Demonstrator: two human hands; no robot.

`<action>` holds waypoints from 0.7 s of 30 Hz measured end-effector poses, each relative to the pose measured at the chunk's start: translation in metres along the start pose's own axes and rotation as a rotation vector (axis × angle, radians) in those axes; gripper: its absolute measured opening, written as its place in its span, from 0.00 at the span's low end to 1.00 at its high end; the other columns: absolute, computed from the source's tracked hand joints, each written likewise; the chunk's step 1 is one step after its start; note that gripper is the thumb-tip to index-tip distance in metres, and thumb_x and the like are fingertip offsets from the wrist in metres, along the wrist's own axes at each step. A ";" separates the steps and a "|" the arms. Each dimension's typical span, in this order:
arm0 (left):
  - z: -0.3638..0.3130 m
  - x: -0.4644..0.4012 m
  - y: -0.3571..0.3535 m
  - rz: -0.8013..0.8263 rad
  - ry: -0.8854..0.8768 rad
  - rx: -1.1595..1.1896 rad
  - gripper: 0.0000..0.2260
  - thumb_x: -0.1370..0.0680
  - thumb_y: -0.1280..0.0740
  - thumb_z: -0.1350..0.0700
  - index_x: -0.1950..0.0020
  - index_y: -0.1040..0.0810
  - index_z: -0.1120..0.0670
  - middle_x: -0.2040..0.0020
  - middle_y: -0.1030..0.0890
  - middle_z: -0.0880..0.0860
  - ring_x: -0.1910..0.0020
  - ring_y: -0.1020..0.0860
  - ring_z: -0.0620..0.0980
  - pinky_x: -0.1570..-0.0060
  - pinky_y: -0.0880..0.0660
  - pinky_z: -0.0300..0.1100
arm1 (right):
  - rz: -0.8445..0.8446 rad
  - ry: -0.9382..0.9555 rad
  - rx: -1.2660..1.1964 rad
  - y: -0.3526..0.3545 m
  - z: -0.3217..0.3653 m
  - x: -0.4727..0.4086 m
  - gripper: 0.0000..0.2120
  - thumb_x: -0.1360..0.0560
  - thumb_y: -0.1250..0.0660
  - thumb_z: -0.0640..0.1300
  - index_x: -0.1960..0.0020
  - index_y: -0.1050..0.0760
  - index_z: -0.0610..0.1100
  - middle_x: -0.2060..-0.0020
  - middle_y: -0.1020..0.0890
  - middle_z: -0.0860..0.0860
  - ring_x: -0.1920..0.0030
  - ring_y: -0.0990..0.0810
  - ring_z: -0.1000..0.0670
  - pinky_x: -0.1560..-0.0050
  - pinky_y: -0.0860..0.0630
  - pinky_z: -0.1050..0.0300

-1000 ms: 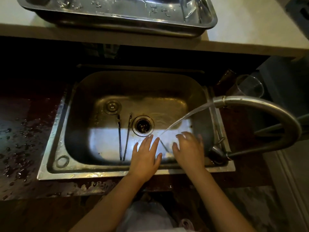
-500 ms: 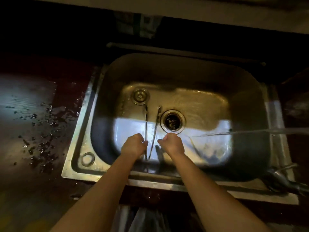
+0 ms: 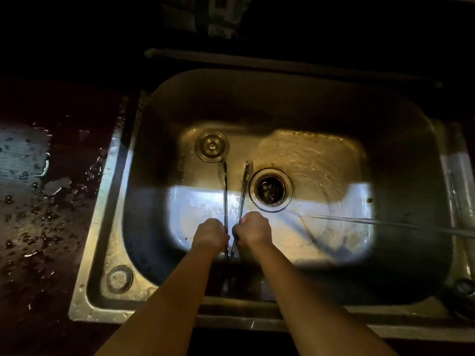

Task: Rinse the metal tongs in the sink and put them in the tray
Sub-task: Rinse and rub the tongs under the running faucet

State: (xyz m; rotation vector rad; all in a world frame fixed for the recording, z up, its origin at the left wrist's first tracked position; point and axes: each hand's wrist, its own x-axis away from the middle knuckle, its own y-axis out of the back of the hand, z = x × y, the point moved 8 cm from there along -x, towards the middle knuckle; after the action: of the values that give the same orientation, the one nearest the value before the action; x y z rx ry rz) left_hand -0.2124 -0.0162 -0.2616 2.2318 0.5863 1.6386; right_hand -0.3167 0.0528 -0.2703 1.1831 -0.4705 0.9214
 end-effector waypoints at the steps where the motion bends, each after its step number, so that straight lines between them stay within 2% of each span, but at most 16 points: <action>1: -0.005 0.003 0.003 0.000 -0.018 0.010 0.07 0.26 0.34 0.63 0.53 0.20 0.66 0.52 0.16 0.63 0.51 0.19 0.60 0.46 0.24 0.48 | -0.002 0.004 -0.016 0.005 0.001 0.001 0.07 0.33 0.30 0.41 0.58 0.20 0.37 0.59 0.15 0.41 0.56 0.17 0.42 0.58 0.23 0.58; 3: -0.005 0.007 0.004 0.018 -0.036 0.040 0.05 0.27 0.34 0.63 0.58 0.20 0.65 0.58 0.16 0.62 0.55 0.17 0.58 0.48 0.22 0.47 | 0.020 0.006 -0.025 0.006 0.001 0.002 0.08 0.32 0.31 0.42 0.57 0.20 0.37 0.59 0.15 0.41 0.56 0.17 0.43 0.54 0.21 0.56; 5: -0.007 0.009 0.006 0.031 -0.051 0.155 0.08 0.27 0.34 0.63 0.66 0.22 0.59 0.68 0.18 0.58 0.66 0.17 0.51 0.59 0.22 0.39 | 0.034 0.012 -0.052 0.011 0.002 0.004 0.08 0.31 0.32 0.43 0.59 0.20 0.38 0.59 0.14 0.41 0.57 0.16 0.43 0.52 0.20 0.53; 7: -0.009 0.019 0.011 0.050 -0.078 0.246 0.09 0.27 0.34 0.63 0.68 0.23 0.59 0.70 0.19 0.57 0.74 0.21 0.46 0.68 0.25 0.34 | 0.023 0.029 -0.098 0.024 0.004 0.013 0.07 0.32 0.33 0.43 0.66 0.23 0.41 0.62 0.14 0.41 0.59 0.16 0.43 0.53 0.19 0.52; 9: -0.013 0.034 0.017 0.086 -0.092 0.423 0.04 0.27 0.32 0.61 0.59 0.21 0.62 0.62 0.18 0.62 0.68 0.20 0.51 0.65 0.25 0.37 | 0.013 0.043 -0.160 0.042 0.006 0.027 0.11 0.31 0.33 0.43 0.71 0.28 0.45 0.66 0.15 0.42 0.61 0.16 0.43 0.53 0.19 0.51; 10: -0.016 0.045 0.021 0.125 -0.101 0.542 0.05 0.27 0.31 0.60 0.55 0.21 0.61 0.58 0.17 0.63 0.65 0.19 0.53 0.65 0.23 0.39 | 0.020 0.046 -0.220 0.050 0.007 0.035 0.12 0.31 0.32 0.43 0.72 0.29 0.45 0.68 0.16 0.43 0.63 0.16 0.43 0.53 0.19 0.49; 12: -0.027 0.069 0.025 0.239 -0.144 0.713 0.09 0.27 0.30 0.57 0.48 0.21 0.57 0.54 0.16 0.59 0.60 0.17 0.51 0.67 0.22 0.36 | 0.044 0.062 -0.390 0.066 0.008 0.054 0.11 0.30 0.32 0.41 0.69 0.28 0.46 0.70 0.18 0.45 0.69 0.18 0.45 0.55 0.18 0.47; 13: -0.034 0.083 0.026 0.302 -0.185 0.773 0.11 0.27 0.30 0.56 0.46 0.21 0.54 0.53 0.15 0.57 0.59 0.16 0.50 0.67 0.22 0.35 | 0.047 0.082 -0.471 0.075 0.009 0.065 0.10 0.29 0.31 0.40 0.68 0.27 0.46 0.71 0.19 0.46 0.72 0.19 0.48 0.58 0.18 0.49; 15: -0.048 0.110 0.028 0.381 -0.267 0.842 0.12 0.27 0.31 0.56 0.43 0.21 0.51 0.51 0.15 0.55 0.54 0.16 0.50 0.62 0.20 0.38 | 0.042 0.149 -0.591 0.091 0.012 0.090 0.10 0.28 0.31 0.40 0.67 0.26 0.46 0.72 0.21 0.49 0.76 0.22 0.54 0.68 0.22 0.60; 17: -0.057 0.132 0.033 0.395 -0.340 0.860 0.14 0.27 0.32 0.56 0.42 0.21 0.51 0.48 0.15 0.57 0.49 0.17 0.54 0.56 0.20 0.43 | 0.011 0.210 -0.668 0.106 0.013 0.114 0.09 0.28 0.32 0.40 0.67 0.24 0.45 0.73 0.22 0.52 0.77 0.25 0.61 0.74 0.28 0.69; 19: -0.064 0.151 0.036 0.405 -0.411 0.867 0.15 0.29 0.31 0.54 0.42 0.20 0.52 0.49 0.15 0.58 0.50 0.17 0.55 0.56 0.20 0.44 | -0.001 0.229 -0.702 0.115 0.009 0.135 0.07 0.27 0.32 0.40 0.64 0.21 0.46 0.71 0.21 0.54 0.73 0.25 0.62 0.73 0.30 0.73; 21: -0.069 0.167 0.038 0.393 -0.443 0.832 0.14 0.31 0.31 0.52 0.46 0.18 0.52 0.52 0.14 0.55 0.55 0.16 0.51 0.61 0.20 0.39 | 0.051 0.217 -0.741 0.119 0.001 0.150 0.05 0.27 0.32 0.42 0.61 0.21 0.47 0.68 0.20 0.54 0.68 0.24 0.60 0.71 0.29 0.72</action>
State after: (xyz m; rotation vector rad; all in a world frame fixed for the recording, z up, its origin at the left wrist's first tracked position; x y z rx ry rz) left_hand -0.2296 0.0342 -0.0852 3.3636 0.8478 1.0501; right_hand -0.3283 0.1163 -0.0897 0.3960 -0.5974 0.8004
